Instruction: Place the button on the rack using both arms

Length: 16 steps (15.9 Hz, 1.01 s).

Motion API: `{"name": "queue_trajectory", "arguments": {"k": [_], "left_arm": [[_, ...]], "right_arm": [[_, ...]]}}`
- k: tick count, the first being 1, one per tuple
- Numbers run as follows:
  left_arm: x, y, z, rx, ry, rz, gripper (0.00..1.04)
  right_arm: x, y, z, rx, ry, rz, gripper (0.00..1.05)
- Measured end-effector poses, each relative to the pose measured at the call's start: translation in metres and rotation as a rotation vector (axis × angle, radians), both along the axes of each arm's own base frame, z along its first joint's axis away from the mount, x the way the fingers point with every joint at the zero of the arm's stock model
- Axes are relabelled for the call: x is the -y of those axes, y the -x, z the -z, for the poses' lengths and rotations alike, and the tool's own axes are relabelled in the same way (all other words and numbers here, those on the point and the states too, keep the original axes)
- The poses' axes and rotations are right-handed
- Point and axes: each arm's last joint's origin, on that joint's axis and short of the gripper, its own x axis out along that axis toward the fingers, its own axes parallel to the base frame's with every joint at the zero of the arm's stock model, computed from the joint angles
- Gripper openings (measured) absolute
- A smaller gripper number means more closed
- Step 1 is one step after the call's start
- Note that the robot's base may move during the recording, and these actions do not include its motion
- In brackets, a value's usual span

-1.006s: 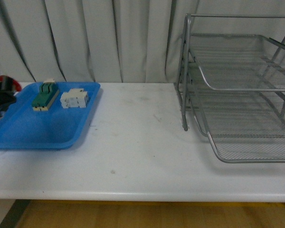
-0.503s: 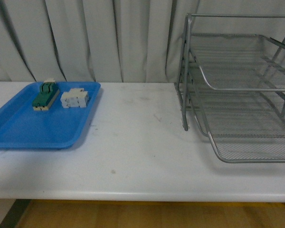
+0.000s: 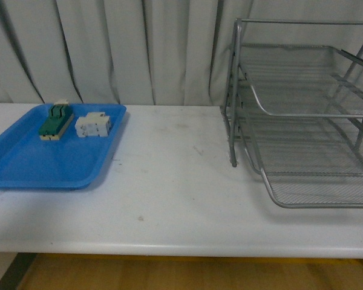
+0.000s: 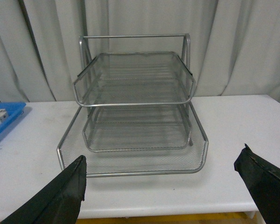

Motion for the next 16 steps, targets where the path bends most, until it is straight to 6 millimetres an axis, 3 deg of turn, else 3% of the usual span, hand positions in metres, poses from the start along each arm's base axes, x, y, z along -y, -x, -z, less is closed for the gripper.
{"name": "queue_trajectory", "arguments": {"k": [13,14,16], "left_arm": [[0.002,0.000,-0.001,0.010,0.004,0.022,0.36],[0.008,-0.004,-0.002,0.059,0.000,0.151,0.36],[0.055,-0.025,-0.001,0.102,-0.132,0.537,0.36]], "right_arm": [[0.000,0.000,0.000,-0.004,0.000,0.004,0.98],[0.000,0.000,0.000,0.000,0.000,0.003,0.98],[0.000,0.000,0.000,0.000,0.000,0.002,0.98]]}}
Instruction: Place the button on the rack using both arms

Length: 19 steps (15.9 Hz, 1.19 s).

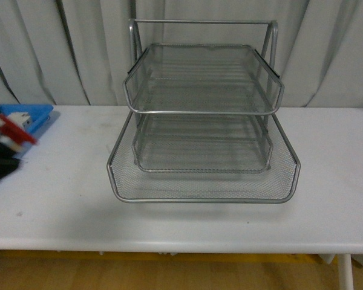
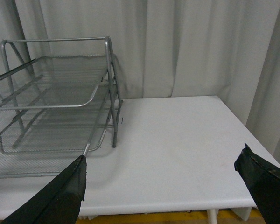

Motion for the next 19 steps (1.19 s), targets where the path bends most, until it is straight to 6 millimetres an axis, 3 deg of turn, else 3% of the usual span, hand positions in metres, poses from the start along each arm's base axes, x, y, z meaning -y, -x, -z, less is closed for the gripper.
{"name": "queue_trajectory", "arguments": {"k": [2,5,10,12,14,16,18,19], "left_arm": [[0.039,-0.029,0.001,0.002,-0.033,0.173,0.36],[0.083,-0.077,0.014,-0.075,-0.013,0.276,0.36],[0.113,-0.146,0.044,-0.196,-0.001,0.262,0.36],[0.119,-0.162,0.052,-0.210,-0.008,0.256,0.36],[0.121,-0.168,0.054,-0.218,0.013,0.249,0.56],[0.115,-0.156,0.040,-0.165,0.059,0.274,0.77],[0.092,-0.130,0.007,-0.074,0.166,0.289,1.00],[0.077,-0.119,-0.013,0.017,0.224,0.249,0.98]], "right_arm": [[0.000,0.000,0.000,-0.001,0.000,0.000,0.98],[0.000,0.000,0.000,-0.001,0.000,0.000,0.98],[0.000,0.000,0.000,-0.001,0.000,0.000,0.98],[0.000,0.000,0.000,-0.001,0.000,0.000,0.98],[0.000,0.000,0.000,-0.001,0.000,0.000,0.98],[0.000,0.000,0.000,0.000,0.000,0.000,0.98],[0.000,0.000,0.000,-0.001,0.000,0.000,0.98],[0.000,0.000,0.000,-0.001,0.000,0.000,0.98]]}}
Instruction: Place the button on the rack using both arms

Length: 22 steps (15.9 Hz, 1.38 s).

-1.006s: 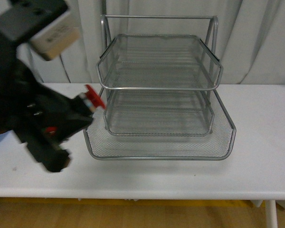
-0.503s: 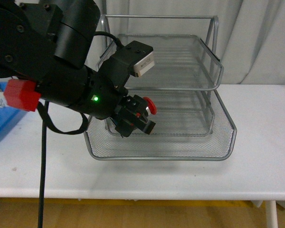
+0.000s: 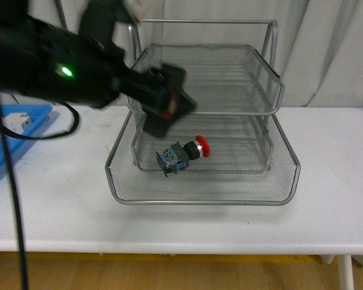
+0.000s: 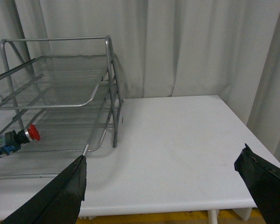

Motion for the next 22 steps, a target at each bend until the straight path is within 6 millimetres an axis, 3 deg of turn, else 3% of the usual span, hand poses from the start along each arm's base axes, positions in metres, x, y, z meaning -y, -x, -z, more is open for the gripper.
{"name": "queue_trajectory", "arguments": {"k": [1,2,4,6,8,14,20,22], "left_arm": [[-0.006,0.007,-0.023,0.194,0.078,-0.176,0.91],[-0.018,0.023,-0.028,0.337,0.143,-0.425,0.78],[-0.047,0.056,0.003,0.356,0.142,-0.686,0.55],[-0.071,0.086,0.010,0.370,0.164,-0.730,0.29],[-0.082,0.113,0.017,0.372,0.172,-0.712,0.02],[-0.101,0.158,0.032,0.357,0.169,-0.710,0.02],[-0.106,0.169,0.035,0.352,0.166,-0.715,0.02],[-0.116,0.177,0.039,0.392,0.180,-0.723,0.02]], "right_arm": [[0.000,0.000,0.000,-0.001,0.000,0.000,0.98],[0.000,0.000,0.000,0.001,0.000,-0.002,0.98],[0.000,0.000,0.000,0.000,0.000,-0.002,0.98],[0.000,0.000,0.000,0.000,0.000,-0.002,0.98],[0.000,0.000,0.000,0.000,0.000,-0.002,0.98],[0.000,0.000,0.000,0.000,0.000,-0.002,0.98],[0.000,0.000,0.000,0.000,0.000,-0.002,0.98],[0.000,0.000,0.000,0.000,0.000,-0.002,0.98]]}}
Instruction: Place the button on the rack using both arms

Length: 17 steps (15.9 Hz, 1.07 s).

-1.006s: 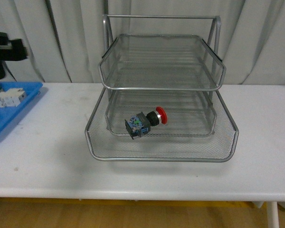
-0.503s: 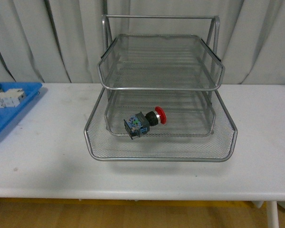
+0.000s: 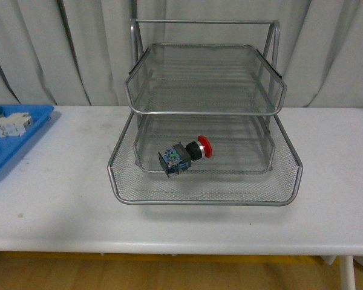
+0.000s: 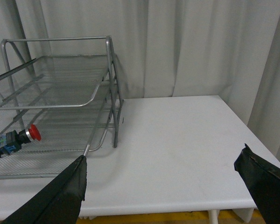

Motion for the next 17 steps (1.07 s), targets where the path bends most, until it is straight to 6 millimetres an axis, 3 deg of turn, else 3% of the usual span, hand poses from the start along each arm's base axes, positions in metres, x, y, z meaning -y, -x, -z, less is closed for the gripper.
{"name": "queue_trajectory", "arguments": {"k": [2,5,17], "left_arm": [[0.001,0.010,0.012,-0.064,0.001,0.016,0.02],[0.000,0.032,0.002,-0.018,0.001,0.011,0.02],[0.000,0.054,0.000,-0.011,0.001,0.011,0.02]], "right_arm": [[0.000,0.000,0.000,0.000,0.000,0.000,0.98],[0.000,0.000,0.000,0.000,0.000,0.000,0.98],[0.000,0.000,0.000,0.000,0.000,0.000,0.98]]}}
